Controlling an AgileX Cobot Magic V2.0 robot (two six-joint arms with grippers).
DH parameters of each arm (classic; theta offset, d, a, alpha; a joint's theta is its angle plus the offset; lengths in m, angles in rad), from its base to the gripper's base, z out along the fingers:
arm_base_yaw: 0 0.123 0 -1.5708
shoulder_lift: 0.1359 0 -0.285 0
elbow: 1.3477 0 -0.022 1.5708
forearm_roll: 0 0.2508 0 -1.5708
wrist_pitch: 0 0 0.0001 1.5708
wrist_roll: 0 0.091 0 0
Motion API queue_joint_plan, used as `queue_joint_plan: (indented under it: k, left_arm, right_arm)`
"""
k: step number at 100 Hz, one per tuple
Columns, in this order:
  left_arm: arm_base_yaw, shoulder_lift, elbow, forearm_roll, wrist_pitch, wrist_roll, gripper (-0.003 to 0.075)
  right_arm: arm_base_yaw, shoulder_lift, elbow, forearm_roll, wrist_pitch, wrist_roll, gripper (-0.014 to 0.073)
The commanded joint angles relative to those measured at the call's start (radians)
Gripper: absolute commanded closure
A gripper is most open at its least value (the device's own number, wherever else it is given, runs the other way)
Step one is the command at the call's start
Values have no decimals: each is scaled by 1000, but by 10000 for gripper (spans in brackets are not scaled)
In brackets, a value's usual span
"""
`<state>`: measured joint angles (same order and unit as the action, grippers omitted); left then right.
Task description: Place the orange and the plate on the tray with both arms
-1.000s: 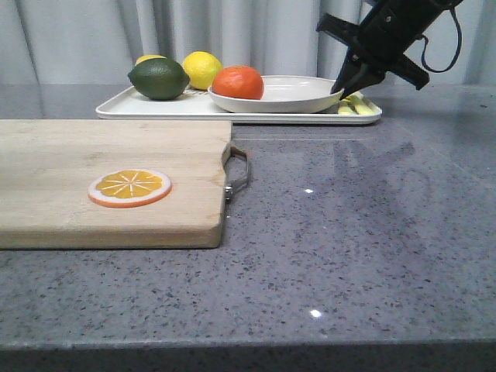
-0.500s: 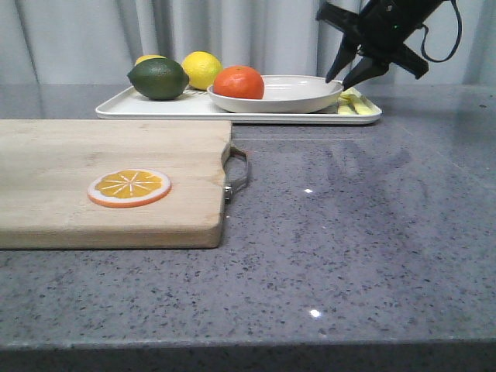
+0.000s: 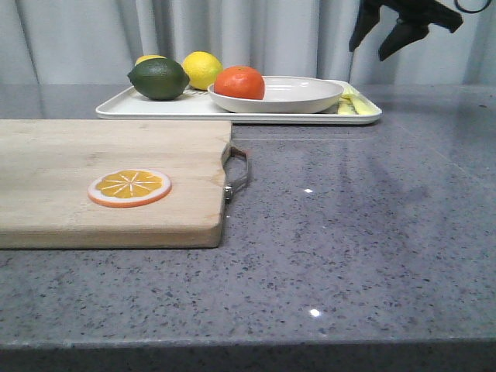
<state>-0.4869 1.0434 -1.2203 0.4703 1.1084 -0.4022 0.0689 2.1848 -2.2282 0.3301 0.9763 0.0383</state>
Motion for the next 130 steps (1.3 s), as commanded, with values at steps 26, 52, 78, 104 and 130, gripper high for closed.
queue_joint_plan:
  k: [26, 52, 78, 104, 130]
  left_arm:
    - [4, -8, -25, 22, -75, -10, 101]
    - [4, -37, -25, 22, -156, -10, 101]
    - [4, -201, 123, 159, -218, -106, 101]
    - [4, -440, 396, 186, -362, -169, 101]
    - [4, -517, 537, 186, -427, -169, 101]
  right_arm:
    - [-19, -330, -9, -35, 30, -257, 200]
    - [-19, -607, 321, -35, -106, -400, 200]
    - [-19, -1029, 989, -43, -538, -444, 200]
    - [-19, -1430, 1504, -77, -749, -444, 200]
    - [-19, -1706, 1702, -78, -788, -444, 200]
